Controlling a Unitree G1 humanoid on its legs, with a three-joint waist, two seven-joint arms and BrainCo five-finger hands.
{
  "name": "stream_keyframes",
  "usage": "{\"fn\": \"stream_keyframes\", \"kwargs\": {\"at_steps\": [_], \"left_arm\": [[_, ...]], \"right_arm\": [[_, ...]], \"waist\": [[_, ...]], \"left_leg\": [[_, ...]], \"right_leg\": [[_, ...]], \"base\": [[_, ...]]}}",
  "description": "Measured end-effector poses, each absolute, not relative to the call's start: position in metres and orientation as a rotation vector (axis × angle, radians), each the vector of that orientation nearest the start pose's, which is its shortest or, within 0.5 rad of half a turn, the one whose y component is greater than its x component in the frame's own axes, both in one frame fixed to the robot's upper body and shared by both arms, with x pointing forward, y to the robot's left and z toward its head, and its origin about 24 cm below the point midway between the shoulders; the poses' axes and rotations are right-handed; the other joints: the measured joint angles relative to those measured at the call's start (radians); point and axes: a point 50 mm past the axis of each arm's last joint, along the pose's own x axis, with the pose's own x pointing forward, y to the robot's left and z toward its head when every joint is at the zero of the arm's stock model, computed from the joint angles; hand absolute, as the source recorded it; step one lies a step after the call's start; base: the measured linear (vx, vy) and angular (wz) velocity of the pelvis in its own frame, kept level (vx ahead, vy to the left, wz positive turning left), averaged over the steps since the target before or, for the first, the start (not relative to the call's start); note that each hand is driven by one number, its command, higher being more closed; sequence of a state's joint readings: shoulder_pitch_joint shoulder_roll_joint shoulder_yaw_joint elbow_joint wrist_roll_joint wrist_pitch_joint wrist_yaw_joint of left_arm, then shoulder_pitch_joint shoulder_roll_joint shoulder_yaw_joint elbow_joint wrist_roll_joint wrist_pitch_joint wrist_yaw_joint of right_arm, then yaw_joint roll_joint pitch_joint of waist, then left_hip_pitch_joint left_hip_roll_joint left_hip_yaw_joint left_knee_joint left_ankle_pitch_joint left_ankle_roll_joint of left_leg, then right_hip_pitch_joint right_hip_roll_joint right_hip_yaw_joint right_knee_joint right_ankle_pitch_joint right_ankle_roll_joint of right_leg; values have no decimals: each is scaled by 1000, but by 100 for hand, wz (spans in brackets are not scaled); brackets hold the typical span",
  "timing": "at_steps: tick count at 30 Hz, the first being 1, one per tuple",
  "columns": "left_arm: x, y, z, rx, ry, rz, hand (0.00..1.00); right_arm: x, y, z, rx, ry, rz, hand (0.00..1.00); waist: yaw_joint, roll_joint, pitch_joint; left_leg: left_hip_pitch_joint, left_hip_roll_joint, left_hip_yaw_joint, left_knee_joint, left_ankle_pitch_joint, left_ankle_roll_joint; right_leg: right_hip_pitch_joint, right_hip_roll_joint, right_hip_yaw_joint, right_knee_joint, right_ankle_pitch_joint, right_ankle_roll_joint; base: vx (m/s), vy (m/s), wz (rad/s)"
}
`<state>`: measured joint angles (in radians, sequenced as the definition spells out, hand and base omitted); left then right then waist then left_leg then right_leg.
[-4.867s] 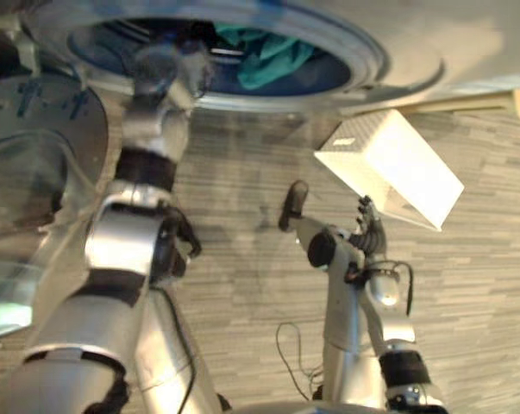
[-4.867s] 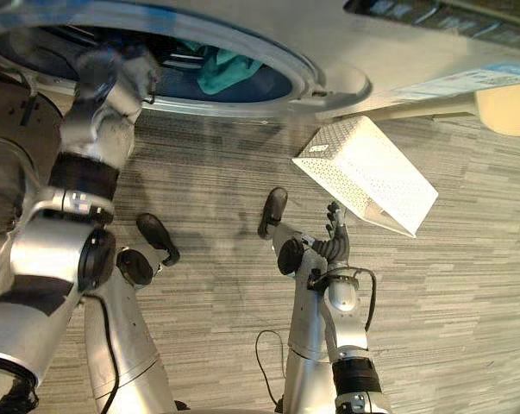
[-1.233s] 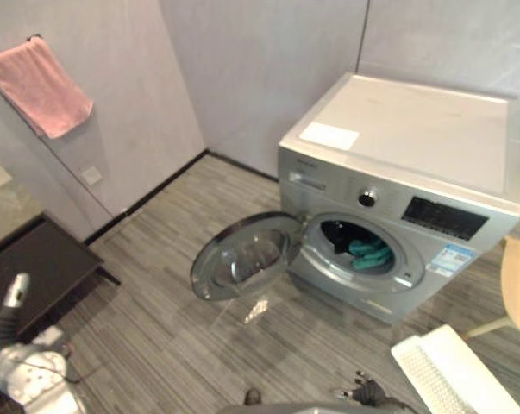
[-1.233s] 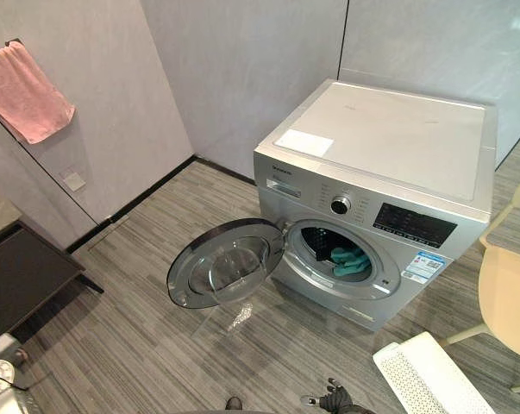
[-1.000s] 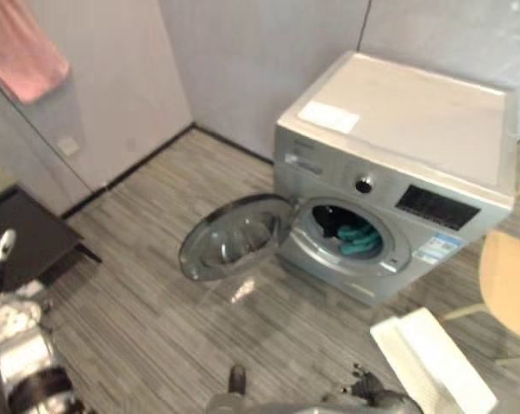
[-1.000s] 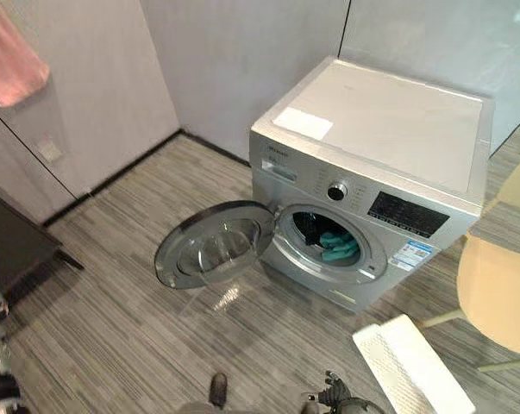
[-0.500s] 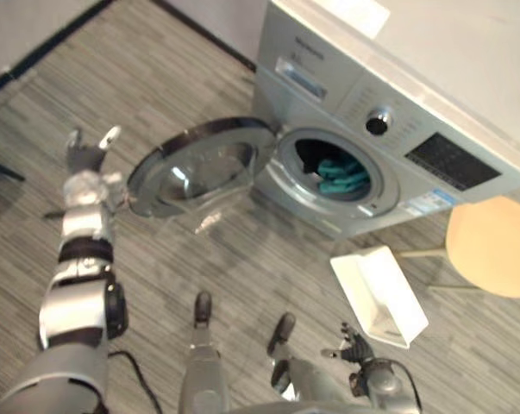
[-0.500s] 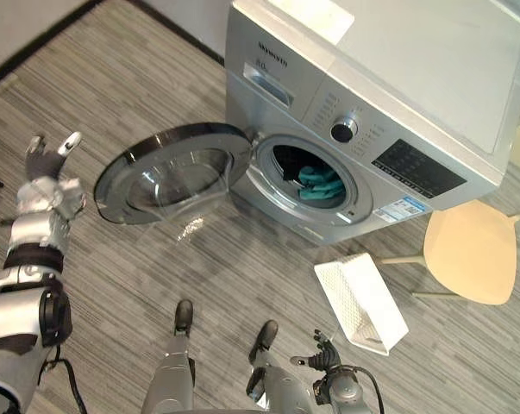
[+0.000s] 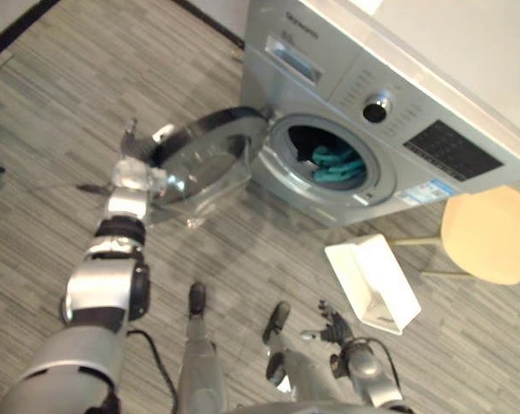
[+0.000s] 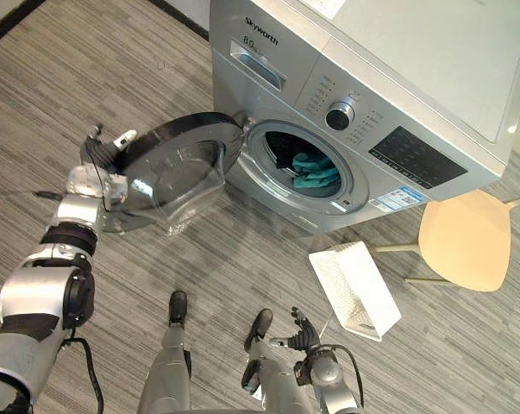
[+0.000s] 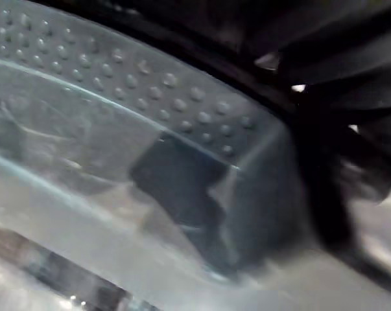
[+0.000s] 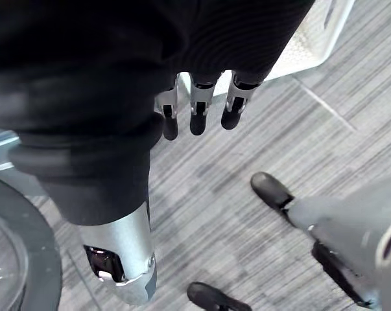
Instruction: Pick up the laundry basket with both hands and put the clothes into the washing machine.
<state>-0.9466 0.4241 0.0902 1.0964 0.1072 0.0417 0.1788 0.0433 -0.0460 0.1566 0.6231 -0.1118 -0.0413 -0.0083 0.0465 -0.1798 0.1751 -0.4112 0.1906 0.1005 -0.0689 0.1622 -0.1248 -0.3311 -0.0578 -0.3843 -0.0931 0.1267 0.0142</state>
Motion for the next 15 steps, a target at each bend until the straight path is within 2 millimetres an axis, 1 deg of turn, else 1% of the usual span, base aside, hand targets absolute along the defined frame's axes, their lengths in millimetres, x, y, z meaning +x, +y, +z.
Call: {"fn": "stream_keyframes", "kwargs": {"at_steps": [1, 2, 3, 4, 5, 6, 7, 8, 9, 10, 11, 12, 13, 14, 15], "left_arm": [[393, 256, 123, 392, 154, 356, 0], [390, 248, 107, 382, 196, 331, 0], [386, 235, 87, 367, 249, 295, 0], [383, 228, 77, 361, 276, 267, 0], [380, 214, 62, 354, 315, 216, 0], [373, 182, 39, 354, 375, 112, 0], [368, 158, 27, 372, 406, 37, 0], [365, 141, 22, 368, 417, -10, 0], [360, 108, 15, 367, 430, -109, 0], [352, 75, 11, 430, 413, -224, 0], [347, 59, 10, 453, 399, -284, 0], [336, 21, 14, 473, 350, -429, 0], [322, -21, 28, 423, 265, -572, 0], [316, -40, 39, 374, 211, -634, 0], [302, -66, 65, 307, 69, -761, 0]], "right_arm": [[192, -132, -97, -196, 613, 174, 0], [196, -130, -95, -203, 602, 192, 0], [199, -127, -93, -206, 595, 201, 0], [200, -126, -93, -207, 591, 203, 0], [203, -125, -91, -208, 586, 207, 0], [207, -122, -89, -210, 575, 212, 0], [208, -121, -88, -211, 573, 214, 0], [208, -121, -89, -209, 579, 213, 0], [205, -119, -94, -201, 611, 208, 0], [202, -116, -100, -194, 646, 213, 0], [200, -115, -102, -190, 663, 213, 0], [197, -113, -105, -179, 683, 211, 0], [196, -112, -106, -166, 691, 203, 0], [196, -112, -106, -166, 692, 201, 0], [198, -110, -106, -159, 688, 202, 0]], "waist": [[0, 0, 0], [0, 1, 0], [0, 2, -1], [0, 3, -1], [0, 5, -2], [-2, 6, -3], [-4, 8, -4], [-5, 10, -5], [-6, 17, -17], [-9, 22, -23], [-13, 28, -31], [-21, 40, -51], [-35, 52, -76], [-39, 59, -83], [-62, 69, -98]], "left_leg": [[4, 0, 3, 0, 0, 0], [14, 0, 12, -1, 0, 1], [29, -1, 20, -1, -3, 4], [37, -2, 26, -1, -4, 4], [48, -4, 38, -1, -11, 6], [65, -9, 56, -2, -15, 12], [71, -14, 65, -4, -16, 13], [76, -16, 72, -7, -16, 13], [90, -21, 87, -17, -13, 13], [114, -30, 104, -22, -7, 24], [125, -35, 112, -21, -10, 28], [147, -45, 135, -21, -16, 37], [166, -55, 167, -21, -26, 48], [179, -59, 185, -21, -34, 53], [207, -63, 222, -18, -50, 53]], "right_leg": [[2, 0, 2, 0, 1, 2], [9, -2, 7, 0, 4, 5], [18, -5, 10, 2, 4, 7], [22, -7, 14, 4, 3, 8], [29, -11, 24, 5, 1, 11], [33, -18, 34, 12, 3, 14], [33, -24, 38, 18, 3, 14], [34, -27, 40, 22, 3, 14], [39, -34, 46, 24, 5, 16], [53, -44, 57, 24, 10, 15], [60, -49, 63, 24, 10, 16], [69, -58, 86, 27, 12, 20], [71, -68, 114, 30, 14, 24], [74, -72, 131, 30, 15, 28], [80, -77, 167, 29, 15, 37]], "base": [[-39, 33, -10], [-41, 43, -12], [-36, 46, -12], [-24, 41, -12], [-22, 64, -20], [-21, 80, -21], [-13, 81, -18], [11, 63, -7], [48, 62, -11], [63, 63, -13], [86, 65, -26], [98, 67, -43], [124, 76, -54], [104, 64, -75], [107, 52, -74]]}}
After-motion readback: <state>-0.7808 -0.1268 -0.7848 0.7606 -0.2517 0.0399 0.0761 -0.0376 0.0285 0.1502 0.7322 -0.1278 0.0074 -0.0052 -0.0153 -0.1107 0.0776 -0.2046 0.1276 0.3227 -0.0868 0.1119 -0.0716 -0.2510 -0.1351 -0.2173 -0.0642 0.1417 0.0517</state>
